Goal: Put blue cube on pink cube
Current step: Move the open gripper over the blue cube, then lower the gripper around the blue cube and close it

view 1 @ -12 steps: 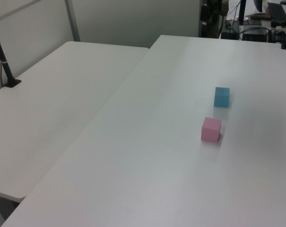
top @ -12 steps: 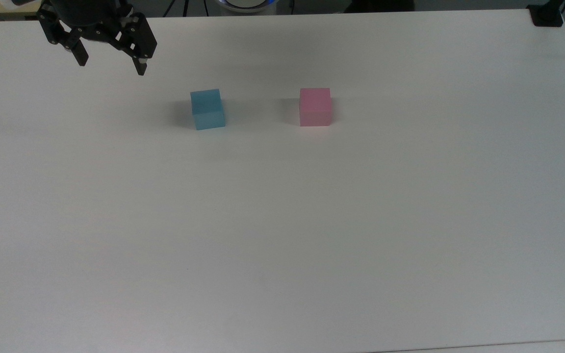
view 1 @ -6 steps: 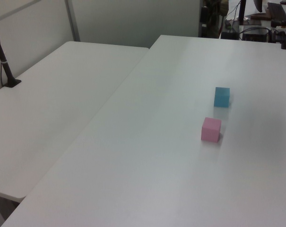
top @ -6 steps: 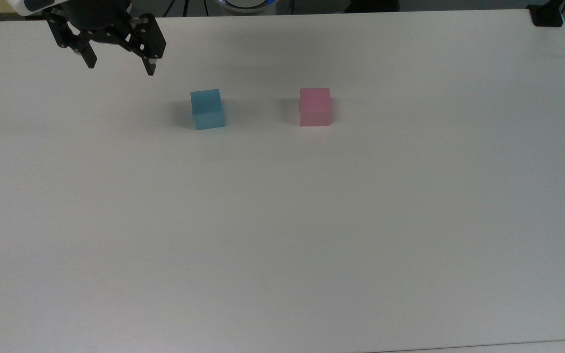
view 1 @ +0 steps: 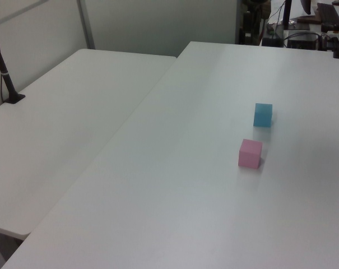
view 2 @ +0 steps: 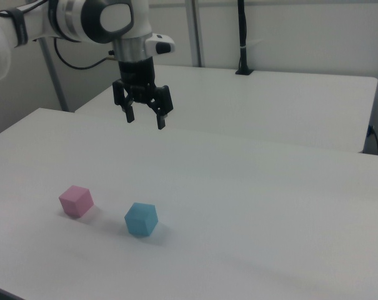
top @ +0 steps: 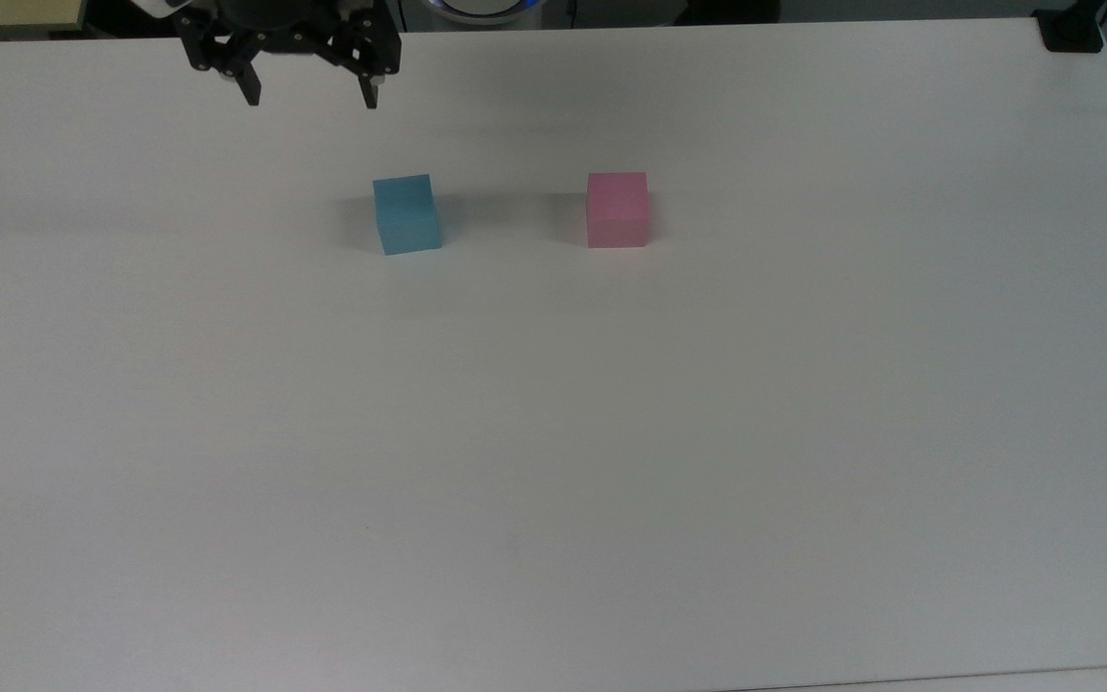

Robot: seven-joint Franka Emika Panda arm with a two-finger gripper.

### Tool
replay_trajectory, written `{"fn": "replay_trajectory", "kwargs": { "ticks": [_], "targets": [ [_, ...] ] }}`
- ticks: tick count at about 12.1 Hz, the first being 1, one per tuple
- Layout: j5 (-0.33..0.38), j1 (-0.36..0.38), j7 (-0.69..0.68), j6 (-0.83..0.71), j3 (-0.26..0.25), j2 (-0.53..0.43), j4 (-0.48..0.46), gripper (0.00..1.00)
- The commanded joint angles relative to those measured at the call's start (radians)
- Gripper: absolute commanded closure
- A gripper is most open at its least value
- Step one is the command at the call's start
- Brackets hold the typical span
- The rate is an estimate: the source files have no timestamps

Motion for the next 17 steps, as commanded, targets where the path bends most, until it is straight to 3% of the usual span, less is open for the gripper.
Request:
{"fn": "replay_trajectory", "kwargs": {
  "ticks": [1, 5, 8, 13, 17],
  "targets": [
    [-0.014, 0.123, -0.103, 0.035, -0.148, -0.124, -0.159, 0.00],
    [-0.014, 0.199, -0.156, 0.277, -0.203, -0.164, -0.434, 0.00],
    [-0.020, 0.251, -0.165, 0.425, -0.245, -0.152, -0.541, 0.00],
    [-0.052, 0.285, -0.171, 0.488, -0.246, -0.102, -0.617, 0.00],
    [-0.071, 0.309, -0.163, 0.514, -0.246, -0.034, -0.619, 0.00]
  ]
}}
